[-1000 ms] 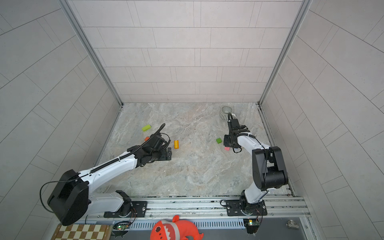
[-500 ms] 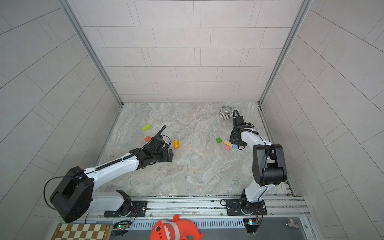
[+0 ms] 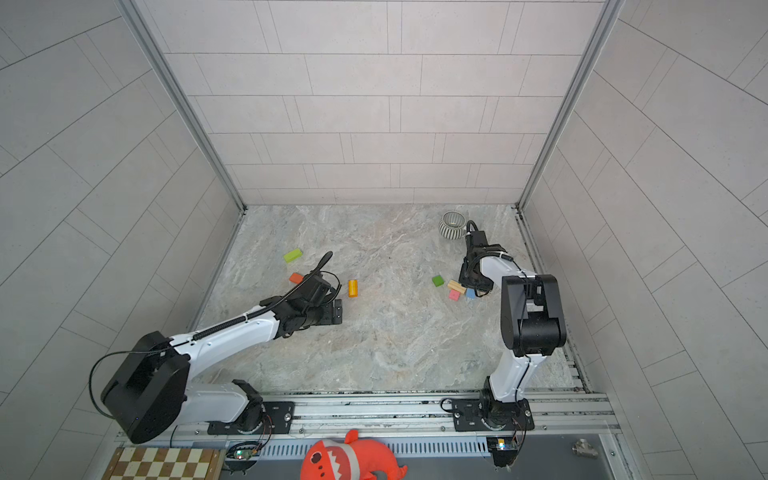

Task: Build the wood block tower
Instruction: 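Lower right gripper onto the light blue block and close it, then lift the light blue block with right gripper and carry it beside the orange block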

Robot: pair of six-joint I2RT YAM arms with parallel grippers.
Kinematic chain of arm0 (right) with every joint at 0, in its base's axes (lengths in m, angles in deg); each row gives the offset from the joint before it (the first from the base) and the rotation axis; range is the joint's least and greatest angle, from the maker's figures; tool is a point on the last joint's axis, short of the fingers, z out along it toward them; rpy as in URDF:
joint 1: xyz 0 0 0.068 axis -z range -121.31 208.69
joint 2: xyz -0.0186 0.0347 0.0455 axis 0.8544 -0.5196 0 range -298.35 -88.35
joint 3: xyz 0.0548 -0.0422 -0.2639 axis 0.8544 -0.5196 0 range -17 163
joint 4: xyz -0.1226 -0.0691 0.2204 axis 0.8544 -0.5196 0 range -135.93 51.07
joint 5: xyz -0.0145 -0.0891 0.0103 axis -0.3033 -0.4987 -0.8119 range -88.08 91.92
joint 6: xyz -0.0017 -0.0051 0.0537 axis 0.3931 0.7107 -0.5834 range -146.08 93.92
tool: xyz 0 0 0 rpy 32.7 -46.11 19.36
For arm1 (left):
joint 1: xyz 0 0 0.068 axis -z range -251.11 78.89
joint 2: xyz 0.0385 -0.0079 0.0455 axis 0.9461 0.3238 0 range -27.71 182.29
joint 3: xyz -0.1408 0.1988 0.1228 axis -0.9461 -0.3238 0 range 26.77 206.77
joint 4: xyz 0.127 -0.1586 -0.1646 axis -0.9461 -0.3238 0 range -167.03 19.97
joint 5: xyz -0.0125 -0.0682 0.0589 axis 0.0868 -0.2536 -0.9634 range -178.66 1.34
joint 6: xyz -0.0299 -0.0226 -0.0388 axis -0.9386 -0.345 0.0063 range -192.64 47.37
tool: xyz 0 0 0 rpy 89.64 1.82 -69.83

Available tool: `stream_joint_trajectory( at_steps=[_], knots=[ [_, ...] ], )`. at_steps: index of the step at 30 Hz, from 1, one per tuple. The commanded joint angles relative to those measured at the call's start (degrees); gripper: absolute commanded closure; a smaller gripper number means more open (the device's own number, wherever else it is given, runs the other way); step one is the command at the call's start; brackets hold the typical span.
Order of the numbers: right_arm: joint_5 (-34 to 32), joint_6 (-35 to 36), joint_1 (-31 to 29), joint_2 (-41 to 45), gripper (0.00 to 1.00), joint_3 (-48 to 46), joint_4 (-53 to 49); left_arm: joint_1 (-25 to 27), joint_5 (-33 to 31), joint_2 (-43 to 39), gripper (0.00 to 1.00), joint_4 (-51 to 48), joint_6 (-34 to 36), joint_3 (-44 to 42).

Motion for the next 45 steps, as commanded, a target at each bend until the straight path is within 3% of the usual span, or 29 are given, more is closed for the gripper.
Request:
stream_joint_trajectory(
  at_steps=[1, 6, 19, 31, 37, 45],
  knots=[
    [-0.54, -0.40, 0.26, -0.52, 0.61, 0.55, -1.19, 0.36, -0.89, 0.21, 0.00, -1.37, 0.25, 1.23],
    [-0.04, -0.47, 0.37, -1.20, 0.61, 0.50, -0.93, 0.37, -0.66, 0.30, 0.00, -1.24, 0.31, 1.21],
    [0.70, -0.47, 0.38, 1.01, 0.73, 0.20, -1.51, 0.35, -0.68, 0.16, 0.00, -0.97, 0.43, 0.96],
    [3.92, 1.21, -2.10, 11.85, 0.76, 0.70, -6.44, 0.28, -4.66, -4.12, 0.00, -3.07, -0.69, 0.99],
    [4.25, 0.33, -11.23, 13.26, 0.74, 4.58, -9.45, 0.33, -6.05, -7.01, 0.00, -6.39, -3.10, 1.31],
    [3.87, -4.59, -26.10, 6.64, 0.76, 13.25, -8.65, 0.20, -7.78, -9.94, 0.00, -8.76, -6.26, -0.14]
  ],
)
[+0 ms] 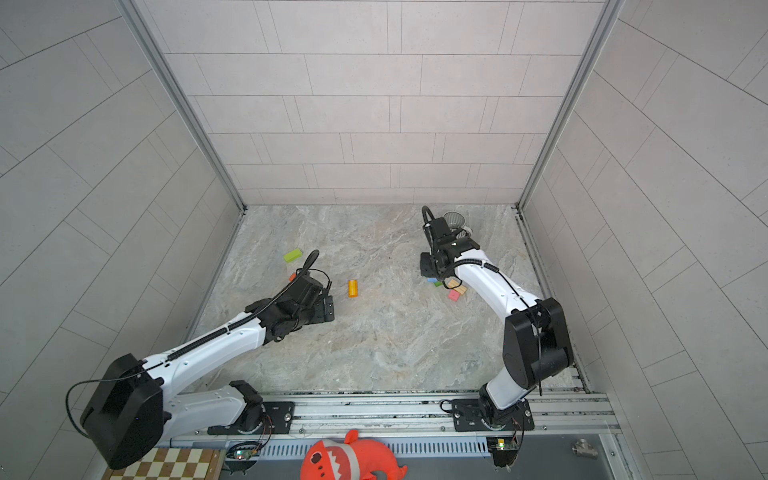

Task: Build the wood block tower
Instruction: 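Lift the light blue block with right gripper and carry it beside the orange block, then stand the light blue block upright against the orange block and release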

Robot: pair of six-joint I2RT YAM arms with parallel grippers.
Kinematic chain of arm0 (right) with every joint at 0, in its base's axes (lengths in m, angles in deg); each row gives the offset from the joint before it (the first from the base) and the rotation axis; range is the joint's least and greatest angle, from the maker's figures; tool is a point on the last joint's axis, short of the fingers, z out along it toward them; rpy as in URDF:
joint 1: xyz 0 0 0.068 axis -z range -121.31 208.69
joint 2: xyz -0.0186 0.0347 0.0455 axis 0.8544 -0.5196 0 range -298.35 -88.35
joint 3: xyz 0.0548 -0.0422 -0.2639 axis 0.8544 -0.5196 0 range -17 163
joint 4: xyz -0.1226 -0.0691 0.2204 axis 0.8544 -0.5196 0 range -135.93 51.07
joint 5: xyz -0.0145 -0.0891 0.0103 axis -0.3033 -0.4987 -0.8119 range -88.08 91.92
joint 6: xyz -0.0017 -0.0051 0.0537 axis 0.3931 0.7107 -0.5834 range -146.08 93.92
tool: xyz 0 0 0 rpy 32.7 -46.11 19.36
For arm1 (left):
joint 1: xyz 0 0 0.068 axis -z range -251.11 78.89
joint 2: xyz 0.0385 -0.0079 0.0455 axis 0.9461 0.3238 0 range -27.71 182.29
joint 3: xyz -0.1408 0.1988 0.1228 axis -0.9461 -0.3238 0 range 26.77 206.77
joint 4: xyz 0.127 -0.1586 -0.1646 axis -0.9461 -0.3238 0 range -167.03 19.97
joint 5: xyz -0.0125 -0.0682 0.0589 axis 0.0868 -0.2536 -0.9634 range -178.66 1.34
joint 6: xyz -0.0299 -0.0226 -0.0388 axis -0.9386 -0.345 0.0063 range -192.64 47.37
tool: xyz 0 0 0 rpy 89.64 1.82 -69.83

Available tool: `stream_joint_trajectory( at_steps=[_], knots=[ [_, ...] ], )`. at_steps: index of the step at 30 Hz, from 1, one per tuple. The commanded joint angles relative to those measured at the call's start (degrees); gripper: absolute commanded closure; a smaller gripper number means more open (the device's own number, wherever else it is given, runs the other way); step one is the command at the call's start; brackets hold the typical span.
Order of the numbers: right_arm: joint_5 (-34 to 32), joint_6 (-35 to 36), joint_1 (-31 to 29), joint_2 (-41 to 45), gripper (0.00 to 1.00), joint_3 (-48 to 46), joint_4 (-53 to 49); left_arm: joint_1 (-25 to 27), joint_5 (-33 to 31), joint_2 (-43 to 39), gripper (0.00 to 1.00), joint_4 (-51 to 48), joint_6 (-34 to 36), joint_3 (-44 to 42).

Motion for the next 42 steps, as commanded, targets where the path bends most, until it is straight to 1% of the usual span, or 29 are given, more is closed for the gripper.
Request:
stream_joint_trajectory(
  at_steps=[1, 6, 10, 13, 18, 22, 32, 34, 35, 38, 39, 41, 42],
  knots=[
    [-0.26, -3.66, -3.56, -3.56, 0.77, 2.67, 0.11, 0.20, -1.46, -2.03, 0.00, -2.52, -2.39, -0.66],
    [-0.91, -5.08, -9.62, -12.02, 0.79, 8.78, 1.15, 0.16, -0.49, -5.01, 0.00, 1.17, -3.99, -4.68],
    [-0.95, -6.82, -12.65, -18.30, 0.79, 12.72, 2.22, 0.02, -1.40, -6.78, 0.00, 1.93, -6.43, -6.17],
    [-1.73, -8.10, -14.37, -22.42, 0.79, 15.87, 2.81, -0.07, -2.00, -6.93, 0.00, 1.13, -6.45, -5.86],
    [-2.95, -10.84, -15.08, -27.22, 0.81, 19.85, 2.81, -0.24, -2.87, -7.32, 0.00, 0.96, -6.16, -5.84],
    [-3.92, -12.03, -16.13, -29.79, 0.81, 22.35, 3.12, -0.33, -4.78, -6.71, 0.00, 1.43, -5.16, -5.68],
    [-2.13, -13.79, -17.47, -35.99, 0.80, 27.91, 2.17, -1.66, -4.68, -5.56, 0.00, 2.16, -4.60, -5.06],
    [-2.04, -13.79, -17.56, -36.68, 0.79, 28.40, 1.86, -2.29, -4.40, -5.42, 0.00, 1.98, -4.60, -4.80],
    [-2.00, -13.92, -17.55, -36.88, 0.78, 28.61, 1.71, -2.55, -4.18, -5.22, 0.00, 1.93, -3.24, -4.63],
    [-1.88, -13.88, -17.61, -36.97, 0.73, 28.73, 1.67, -3.17, -3.41, -4.49, 0.00, 1.89, -2.77, -4.03],
    [-1.91, -13.94, -17.60, -36.88, 0.70, 28.65, 1.71, -3.31, -3.20, -4.19, 0.00, 1.89, -2.71, -3.84],
    [-1.62, -13.66, -17.63, -36.54, 0.60, 28.57, 1.59, -3.47, -2.44, -3.94, 0.00, 2.19, -2.50, -3.52],
    [-1.56, -13.55, -17.59, -36.33, 0.58, 28.40, 1.61, -3.57, -2.22, -3.83, 0.00, 2.32, -2.40, -3.40]
  ],
)
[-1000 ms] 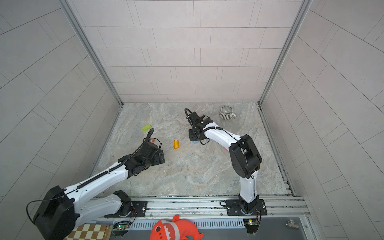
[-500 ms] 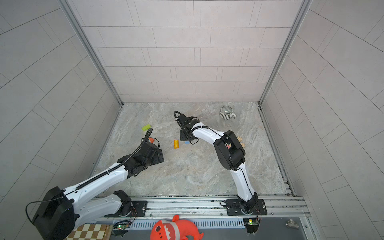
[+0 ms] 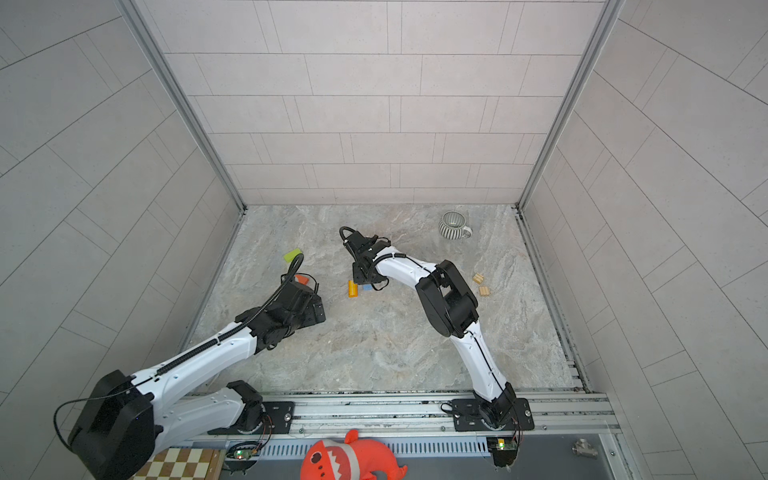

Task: Build the wood block tower
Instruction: 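Stand the light blue block upright against the orange block and release, then press the orange and blue blocks together with both grippers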

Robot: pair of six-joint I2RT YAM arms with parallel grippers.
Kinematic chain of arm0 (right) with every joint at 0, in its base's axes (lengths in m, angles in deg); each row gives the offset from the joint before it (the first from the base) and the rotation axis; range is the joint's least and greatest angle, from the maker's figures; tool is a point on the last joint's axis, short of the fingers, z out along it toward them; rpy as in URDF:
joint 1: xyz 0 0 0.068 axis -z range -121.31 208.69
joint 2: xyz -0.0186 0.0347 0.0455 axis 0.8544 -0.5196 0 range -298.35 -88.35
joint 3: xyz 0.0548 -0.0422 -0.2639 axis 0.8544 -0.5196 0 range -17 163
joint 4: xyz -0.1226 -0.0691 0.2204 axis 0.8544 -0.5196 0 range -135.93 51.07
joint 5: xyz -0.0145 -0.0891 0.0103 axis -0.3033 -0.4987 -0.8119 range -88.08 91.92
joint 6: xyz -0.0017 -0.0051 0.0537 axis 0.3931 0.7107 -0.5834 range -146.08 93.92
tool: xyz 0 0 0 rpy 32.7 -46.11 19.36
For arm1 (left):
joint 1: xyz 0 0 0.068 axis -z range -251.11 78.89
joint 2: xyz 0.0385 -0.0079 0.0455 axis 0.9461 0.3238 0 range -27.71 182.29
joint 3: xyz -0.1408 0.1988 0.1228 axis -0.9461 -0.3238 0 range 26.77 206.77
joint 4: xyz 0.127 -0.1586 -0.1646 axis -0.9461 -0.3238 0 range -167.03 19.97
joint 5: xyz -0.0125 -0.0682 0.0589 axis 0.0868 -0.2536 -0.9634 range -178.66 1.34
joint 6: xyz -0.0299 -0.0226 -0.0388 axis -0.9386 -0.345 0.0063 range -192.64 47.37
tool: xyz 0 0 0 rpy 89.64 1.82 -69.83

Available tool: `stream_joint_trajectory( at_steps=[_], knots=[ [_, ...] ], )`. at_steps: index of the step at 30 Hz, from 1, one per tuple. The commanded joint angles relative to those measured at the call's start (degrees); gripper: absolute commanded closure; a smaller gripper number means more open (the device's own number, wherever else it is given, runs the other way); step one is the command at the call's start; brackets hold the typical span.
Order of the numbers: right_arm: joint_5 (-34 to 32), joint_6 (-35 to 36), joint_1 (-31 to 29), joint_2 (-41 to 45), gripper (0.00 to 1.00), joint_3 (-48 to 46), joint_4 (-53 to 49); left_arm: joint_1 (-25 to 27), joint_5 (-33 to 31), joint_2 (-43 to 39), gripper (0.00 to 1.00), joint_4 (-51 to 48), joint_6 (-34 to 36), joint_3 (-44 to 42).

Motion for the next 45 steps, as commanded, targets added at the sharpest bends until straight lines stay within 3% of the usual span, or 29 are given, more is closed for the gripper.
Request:
stream_joint_trajectory(
  at_steps=[1, 4, 7, 11, 15, 17, 22, 24, 33, 45],
  knots=[
    [0.04, -0.51, -0.42, 0.55, 0.55, 0.47, -1.44, -0.50, 0.74, 0.46, 0.00, 0.79, 1.34, 2.12],
    [0.60, -0.11, -0.38, 2.21, 0.51, -0.42, -1.13, -0.74, 1.23, 1.23, 0.01, 0.67, 1.28, 2.93],
    [1.39, 0.77, 0.03, 4.45, 0.51, -1.49, -1.05, -1.07, 2.08, 2.52, 0.07, 0.75, 1.32, 3.83],
    [3.05, 1.30, 1.88, 9.71, 0.55, -6.23, 1.21, -1.44, 3.99, 5.26, 0.41, 1.87, 2.16, 5.47],
    [8.08, 1.01, 5.12, 16.12, 0.75, -14.66, 7.88, -1.61, 4.75, 9.39, 0.58, 2.36, 2.80, 8.16],
    [11.55, 1.39, 6.95, 18.32, 0.79, -17.99, 10.73, -1.75, 5.56, 11.61, 0.65, 2.64, 2.76, 9.67],
    [24.65, 3.86, 11.52, 20.38, 0.89, -24.86, 19.38, -2.06, 7.85, 17.95, 0.93, 3.04, 2.85, 13.74],
    [27.46, 4.58, 13.24, 20.25, 0.91, -26.36, 21.49, -2.23, 9.56, 20.37, 0.98, 4.52, 2.72, 14.40],
    [32.66, 5.48, 16.23, 13.93, 0.94, -25.24, 24.76, -2.37, 13.57, 30.21, 1.00, 14.05, 0.06, 14.96],
    [35.20, 5.29, 17.08, 7.93, 0.98, -23.90, 28.38, -2.50, 16.68, 38.67, 1.00, 17.65, -0.36, 21.55]
  ],
)
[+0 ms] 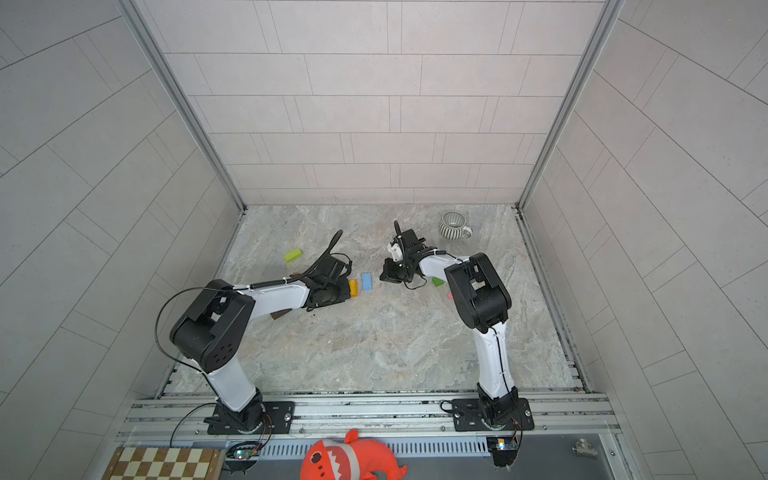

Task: Build the wood block tower
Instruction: 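Press the orange and blue blocks together with both grippers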

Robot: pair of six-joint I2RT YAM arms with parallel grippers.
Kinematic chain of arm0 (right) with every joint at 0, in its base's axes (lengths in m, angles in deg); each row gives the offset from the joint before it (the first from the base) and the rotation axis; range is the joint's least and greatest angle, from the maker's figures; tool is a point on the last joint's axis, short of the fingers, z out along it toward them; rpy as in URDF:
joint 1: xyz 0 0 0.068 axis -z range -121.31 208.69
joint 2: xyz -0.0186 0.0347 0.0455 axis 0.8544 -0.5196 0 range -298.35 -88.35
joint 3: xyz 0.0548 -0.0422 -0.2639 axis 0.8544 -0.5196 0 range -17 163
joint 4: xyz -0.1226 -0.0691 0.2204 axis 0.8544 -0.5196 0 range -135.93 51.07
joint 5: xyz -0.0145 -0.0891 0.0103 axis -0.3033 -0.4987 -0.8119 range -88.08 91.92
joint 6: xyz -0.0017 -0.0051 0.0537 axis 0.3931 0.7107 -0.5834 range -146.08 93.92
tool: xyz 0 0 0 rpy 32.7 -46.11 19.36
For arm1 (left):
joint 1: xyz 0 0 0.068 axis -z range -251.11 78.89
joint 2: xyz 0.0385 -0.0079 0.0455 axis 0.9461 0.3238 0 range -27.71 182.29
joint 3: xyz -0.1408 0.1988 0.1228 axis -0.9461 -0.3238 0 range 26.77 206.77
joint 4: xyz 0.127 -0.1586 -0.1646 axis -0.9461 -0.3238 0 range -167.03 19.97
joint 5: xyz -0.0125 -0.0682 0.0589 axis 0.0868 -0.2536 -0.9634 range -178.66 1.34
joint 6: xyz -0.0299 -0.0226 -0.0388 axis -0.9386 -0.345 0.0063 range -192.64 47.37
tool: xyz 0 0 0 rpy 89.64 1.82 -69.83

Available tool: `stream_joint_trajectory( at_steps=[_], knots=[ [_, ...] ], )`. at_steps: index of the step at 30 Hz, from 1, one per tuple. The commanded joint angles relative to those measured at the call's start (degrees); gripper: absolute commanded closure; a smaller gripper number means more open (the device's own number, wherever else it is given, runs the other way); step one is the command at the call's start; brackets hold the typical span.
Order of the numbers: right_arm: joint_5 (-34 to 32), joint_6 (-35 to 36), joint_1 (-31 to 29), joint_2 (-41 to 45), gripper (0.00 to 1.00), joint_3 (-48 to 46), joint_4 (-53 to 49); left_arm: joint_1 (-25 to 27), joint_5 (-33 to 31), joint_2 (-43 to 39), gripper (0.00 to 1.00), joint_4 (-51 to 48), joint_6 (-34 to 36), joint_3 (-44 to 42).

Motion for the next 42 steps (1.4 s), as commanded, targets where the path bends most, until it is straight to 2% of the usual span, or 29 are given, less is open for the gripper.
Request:
stream_joint_trajectory(
  at_steps=[1, 25, 36, 38, 42],
  knots=[
    [0.88, 0.43, 0.53, -0.46, 0.98, 1.41, 1.94, -0.29, 1.57, 1.69, 1.00, 1.06, -0.42, 2.63],
    [4.12, 0.32, 1.02, -2.93, 0.98, 1.93, 2.92, -0.18, 5.71, 8.46, 1.00, 0.52, -3.08, 10.93],
    [1.53, 1.58, 2.78, 0.21, 0.95, 1.55, -0.81, -0.10, 4.47, 5.09, 1.00, -2.20, -2.72, 10.88],
    [0.46, 2.43, 3.79, 2.39, 0.95, 0.44, -2.09, -0.10, 3.86, 3.11, 0.96, -2.83, -1.61, 10.16],
    [-3.33, 4.26, 5.03, 7.69, 0.93, -1.26, -6.76, -0.10, 2.18, -1.69, 0.80, -4.96, -1.11, 7.90]
  ],
)
